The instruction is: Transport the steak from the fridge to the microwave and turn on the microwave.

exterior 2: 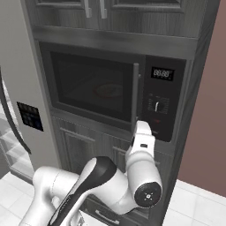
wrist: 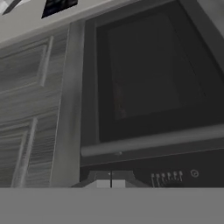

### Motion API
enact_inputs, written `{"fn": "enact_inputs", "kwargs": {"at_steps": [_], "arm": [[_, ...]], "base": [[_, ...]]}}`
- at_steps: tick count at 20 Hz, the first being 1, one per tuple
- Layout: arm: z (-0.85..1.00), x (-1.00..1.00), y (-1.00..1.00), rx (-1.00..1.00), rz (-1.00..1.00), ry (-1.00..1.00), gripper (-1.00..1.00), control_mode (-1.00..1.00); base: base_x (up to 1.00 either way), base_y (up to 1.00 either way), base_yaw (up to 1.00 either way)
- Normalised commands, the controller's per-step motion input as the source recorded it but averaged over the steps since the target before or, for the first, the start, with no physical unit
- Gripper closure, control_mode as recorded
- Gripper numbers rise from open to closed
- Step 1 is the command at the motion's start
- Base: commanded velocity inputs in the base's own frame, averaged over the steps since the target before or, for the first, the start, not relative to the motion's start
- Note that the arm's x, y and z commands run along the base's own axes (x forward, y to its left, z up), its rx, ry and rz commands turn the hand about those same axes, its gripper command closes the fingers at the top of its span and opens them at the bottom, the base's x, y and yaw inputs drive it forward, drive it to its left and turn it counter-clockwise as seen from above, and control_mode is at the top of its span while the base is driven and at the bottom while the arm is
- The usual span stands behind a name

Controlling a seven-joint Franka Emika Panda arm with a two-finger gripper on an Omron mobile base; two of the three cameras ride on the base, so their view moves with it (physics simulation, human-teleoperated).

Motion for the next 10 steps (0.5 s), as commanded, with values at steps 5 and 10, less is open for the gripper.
{"fn": "enact_inputs", "kwargs": {"at_steps": [5, 10], "arm": [[-0.07, 0.23, -0.01, 0.01, 0.00, -0.02, 1.00, -1.00], [-0.06, 0.20, -0.09, 0.02, 0.00, 0.00, 1.00, -1.00]], "base": [[0.00, 0.00, 0.00], [0.00, 0.00, 0.00]]}}
